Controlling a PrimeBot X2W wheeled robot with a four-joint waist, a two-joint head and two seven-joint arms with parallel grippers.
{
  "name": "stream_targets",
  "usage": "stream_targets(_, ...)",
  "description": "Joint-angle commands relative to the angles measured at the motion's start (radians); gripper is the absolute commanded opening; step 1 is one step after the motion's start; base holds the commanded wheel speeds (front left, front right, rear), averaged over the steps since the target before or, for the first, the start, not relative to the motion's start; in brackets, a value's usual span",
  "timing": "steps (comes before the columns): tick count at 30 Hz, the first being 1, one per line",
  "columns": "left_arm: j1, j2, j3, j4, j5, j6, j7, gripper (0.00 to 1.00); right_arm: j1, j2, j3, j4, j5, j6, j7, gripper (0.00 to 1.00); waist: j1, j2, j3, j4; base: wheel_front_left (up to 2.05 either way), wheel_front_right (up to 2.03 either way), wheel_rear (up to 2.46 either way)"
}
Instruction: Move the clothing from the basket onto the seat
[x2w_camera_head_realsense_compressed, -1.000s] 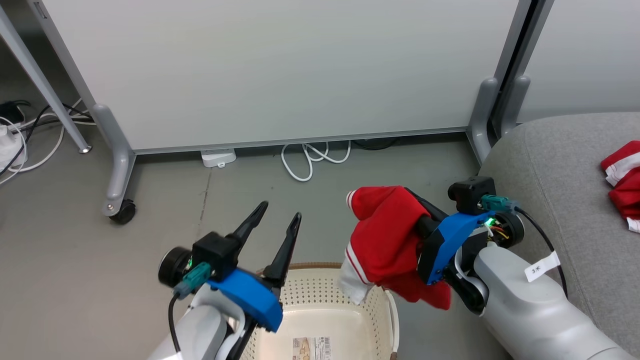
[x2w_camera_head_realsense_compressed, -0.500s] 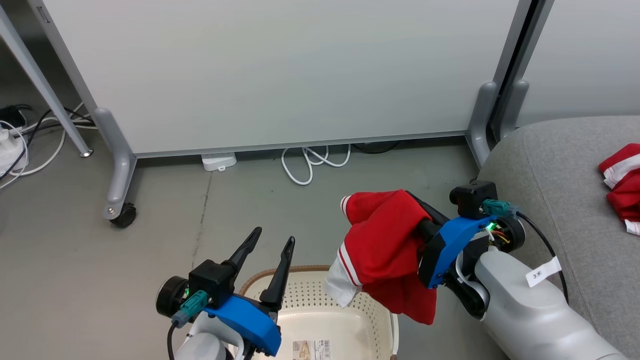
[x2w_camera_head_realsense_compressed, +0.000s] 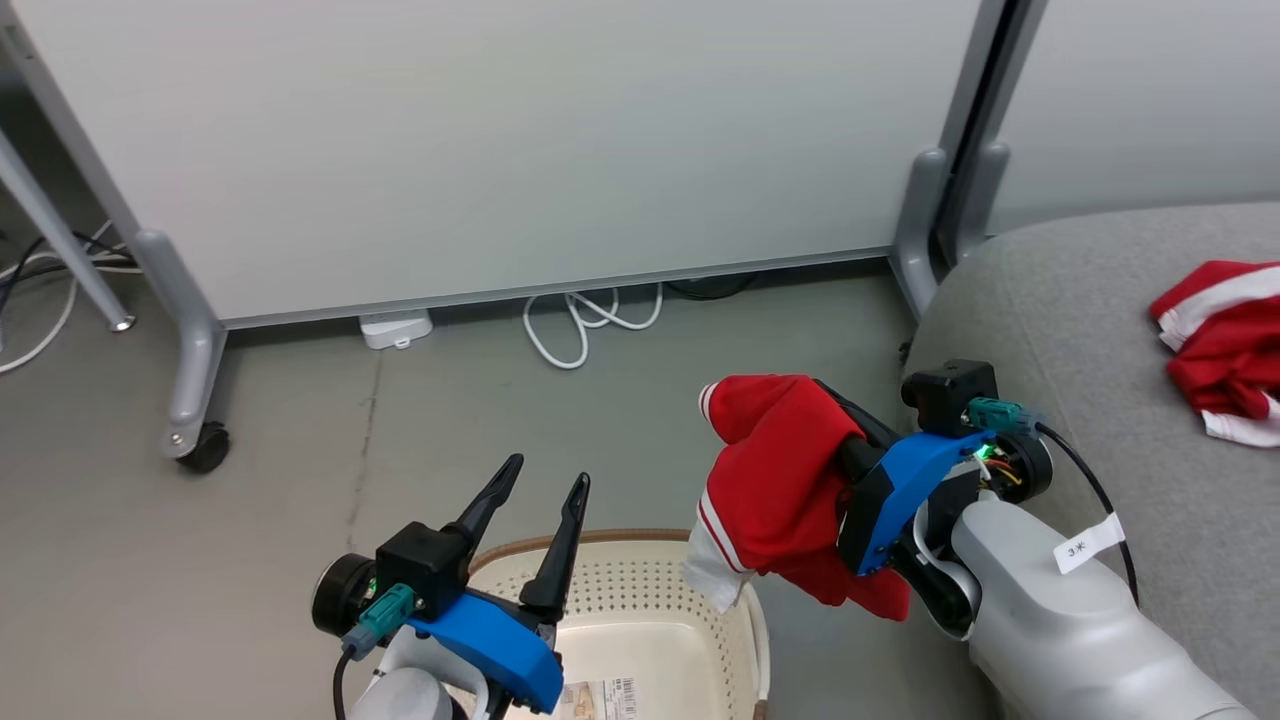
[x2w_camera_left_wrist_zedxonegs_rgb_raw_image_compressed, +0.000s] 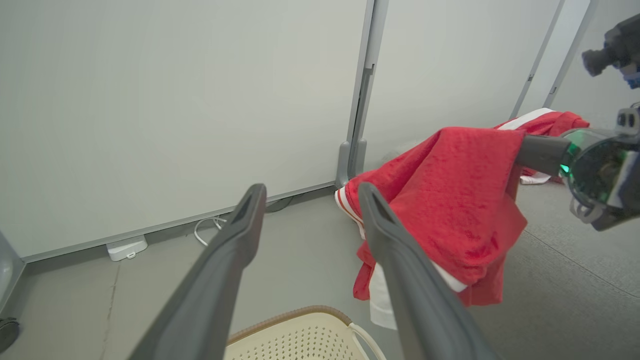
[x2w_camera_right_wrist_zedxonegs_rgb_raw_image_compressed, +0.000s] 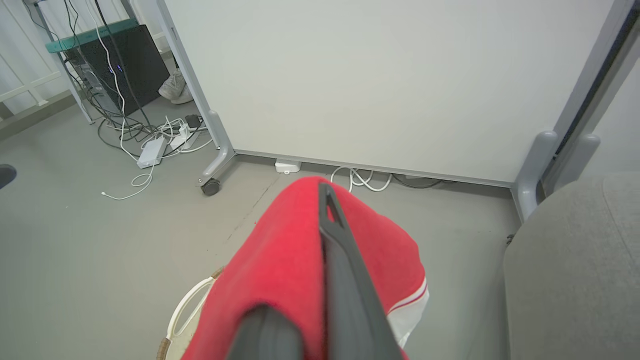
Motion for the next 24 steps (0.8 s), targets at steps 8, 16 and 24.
stream_targets(8,-0.007,0.001,0.003,-0.015,0.004,-0.001,-0.005,1.0,-0.013,-0.004,-0.009,-0.011,-0.014,0.0,-0.006,0.0,0.0,0.0,0.022,-0.123,0.0,0.0,0.0)
stream_targets(16,-0.021,0.003,0.009,-0.026,0.009,-0.001,-0.005,1.0,-0.003,-0.008,-0.032,-0.023,-0.024,0.0,-0.006,0.0,0.0,0.0,0.035,-0.247,0.0,0.0,0.0)
stream_targets(24,-0.02,0.005,0.012,-0.031,0.01,-0.001,-0.005,1.0,0.013,-0.015,-0.063,-0.038,-0.041,0.0,-0.006,0.0,0.0,0.0,0.043,-0.366,0.0,0.0,0.0)
